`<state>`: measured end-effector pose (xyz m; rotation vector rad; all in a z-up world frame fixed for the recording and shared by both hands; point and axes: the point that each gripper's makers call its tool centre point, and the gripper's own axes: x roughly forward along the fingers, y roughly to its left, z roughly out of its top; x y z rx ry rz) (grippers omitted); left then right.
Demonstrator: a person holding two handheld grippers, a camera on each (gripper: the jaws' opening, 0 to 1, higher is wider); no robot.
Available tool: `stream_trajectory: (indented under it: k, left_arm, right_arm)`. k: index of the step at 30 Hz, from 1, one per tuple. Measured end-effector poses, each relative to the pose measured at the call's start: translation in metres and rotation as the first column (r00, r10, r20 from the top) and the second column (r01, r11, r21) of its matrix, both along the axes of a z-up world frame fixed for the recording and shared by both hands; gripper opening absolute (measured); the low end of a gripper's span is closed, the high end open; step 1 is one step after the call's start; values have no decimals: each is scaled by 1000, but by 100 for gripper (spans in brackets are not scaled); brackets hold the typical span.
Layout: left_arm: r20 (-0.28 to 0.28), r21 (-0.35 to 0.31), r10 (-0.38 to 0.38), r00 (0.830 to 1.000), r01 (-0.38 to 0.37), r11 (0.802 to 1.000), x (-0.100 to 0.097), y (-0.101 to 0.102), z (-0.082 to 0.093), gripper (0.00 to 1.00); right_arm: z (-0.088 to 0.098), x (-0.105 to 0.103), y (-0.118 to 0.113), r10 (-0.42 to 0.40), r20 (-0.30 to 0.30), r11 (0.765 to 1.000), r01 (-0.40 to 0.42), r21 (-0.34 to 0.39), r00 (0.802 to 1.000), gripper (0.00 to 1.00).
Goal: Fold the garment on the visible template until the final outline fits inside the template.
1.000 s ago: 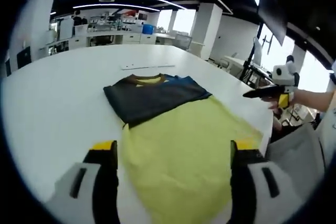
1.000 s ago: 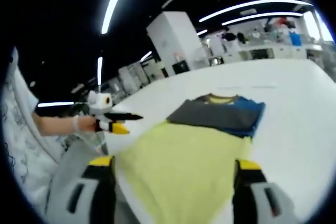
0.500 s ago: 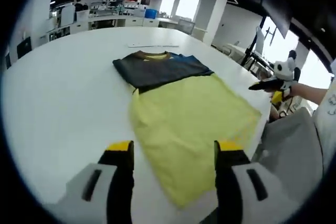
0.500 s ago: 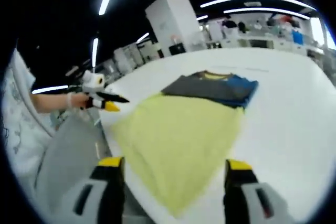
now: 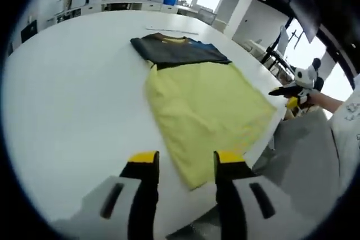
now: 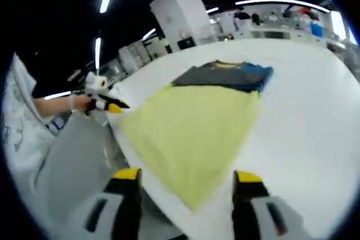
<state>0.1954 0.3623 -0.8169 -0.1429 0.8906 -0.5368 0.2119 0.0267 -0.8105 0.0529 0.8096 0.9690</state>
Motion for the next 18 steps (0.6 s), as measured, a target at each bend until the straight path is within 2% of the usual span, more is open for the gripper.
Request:
stream_trajectory:
  k: [3,4,7,10,12,15,18]
  left_arm:
    - [-53,-13,18,998,-18,1000,-6,12,-11,32]
    - [-53,-11,16,998,-17,1000,-7,13,-12,32]
    - [-80,-14,19,997,-20,1000,-14,13,-16,31]
    - [-97,-23,20,995,-23,999,-17,10,-17,29]
    - [-108,-30,24,994,-27,999,-17,8,-19,27]
    - [-138,-51,28,990,-36,998,-20,4,-23,25]
    - [-131,-66,36,991,-45,997,-18,1,-24,21]
  right_arm:
    - [-7,-3,-4,-8,-26,1000,8,-4,1000,57]
    - [-9,-5,-5,-14,-37,1000,14,-10,999,54]
    - [-15,-9,-10,-29,-71,999,28,-16,997,46]
    - [-16,-12,-11,-36,-85,999,36,-10,996,45]
    - [-18,-14,-12,-36,-104,999,36,-10,994,41]
    - [-19,-14,-13,-44,-103,999,43,-8,994,39]
    - [-22,-10,-16,-63,-116,998,63,-2,991,33]
